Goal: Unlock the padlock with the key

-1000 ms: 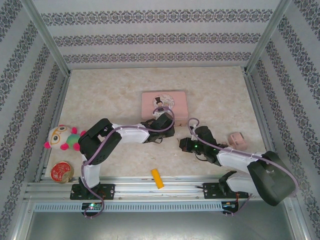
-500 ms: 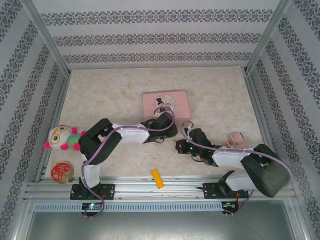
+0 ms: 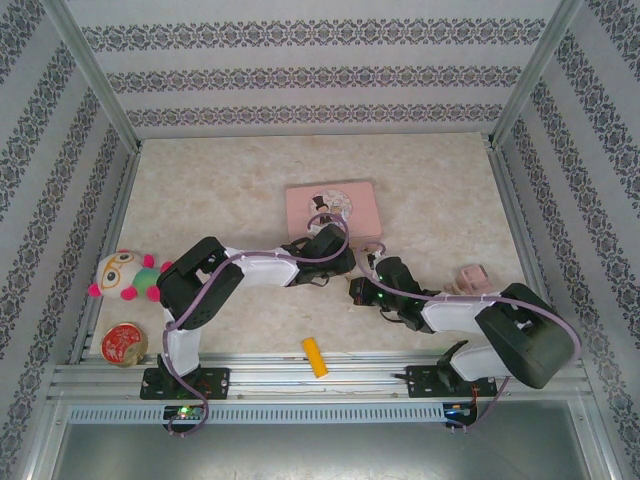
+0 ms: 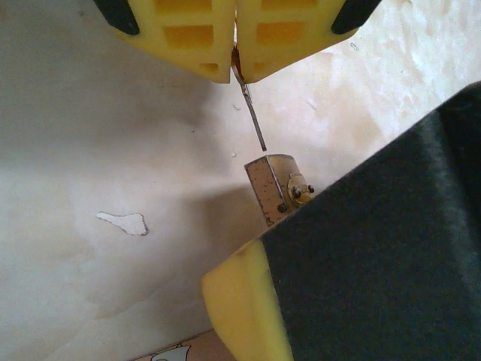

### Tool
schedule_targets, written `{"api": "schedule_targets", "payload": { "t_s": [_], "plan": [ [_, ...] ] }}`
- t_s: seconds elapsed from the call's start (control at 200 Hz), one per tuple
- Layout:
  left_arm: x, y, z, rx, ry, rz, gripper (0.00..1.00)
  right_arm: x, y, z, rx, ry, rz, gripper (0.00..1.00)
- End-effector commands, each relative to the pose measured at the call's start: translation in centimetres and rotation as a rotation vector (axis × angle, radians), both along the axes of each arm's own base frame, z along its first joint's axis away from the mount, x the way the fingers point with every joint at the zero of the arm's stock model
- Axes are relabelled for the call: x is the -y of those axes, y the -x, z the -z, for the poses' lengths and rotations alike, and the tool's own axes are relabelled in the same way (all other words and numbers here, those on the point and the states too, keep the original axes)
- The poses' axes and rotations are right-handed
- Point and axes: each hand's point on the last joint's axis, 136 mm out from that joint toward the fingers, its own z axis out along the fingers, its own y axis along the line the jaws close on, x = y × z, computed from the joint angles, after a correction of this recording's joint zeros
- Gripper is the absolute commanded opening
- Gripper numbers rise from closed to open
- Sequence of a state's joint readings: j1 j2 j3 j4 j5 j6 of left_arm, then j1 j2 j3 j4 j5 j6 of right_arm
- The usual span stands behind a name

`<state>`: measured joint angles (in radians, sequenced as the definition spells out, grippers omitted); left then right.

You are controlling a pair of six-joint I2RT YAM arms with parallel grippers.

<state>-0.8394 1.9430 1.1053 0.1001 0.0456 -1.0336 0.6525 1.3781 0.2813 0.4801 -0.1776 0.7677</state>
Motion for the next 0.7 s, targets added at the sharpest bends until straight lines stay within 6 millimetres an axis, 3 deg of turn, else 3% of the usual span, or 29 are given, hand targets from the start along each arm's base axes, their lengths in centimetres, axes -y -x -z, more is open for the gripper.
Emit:
{"api": "schedule_targets", "payload": {
  "t_s": [0.0,0.695],
  "plan": [
    [1.7,0.1,-0.4,-0.001,0.085,0.02,0.27,-0.6,-1.2,-1.3,0.052,-0.035,0.03,0.0],
    [1.9,0.0,-0.5,-0.007,0.107,0.013,0.27,0.9,-1.5,-2.0,0.107,-0.033,0.105,0.0]
  ]
}}
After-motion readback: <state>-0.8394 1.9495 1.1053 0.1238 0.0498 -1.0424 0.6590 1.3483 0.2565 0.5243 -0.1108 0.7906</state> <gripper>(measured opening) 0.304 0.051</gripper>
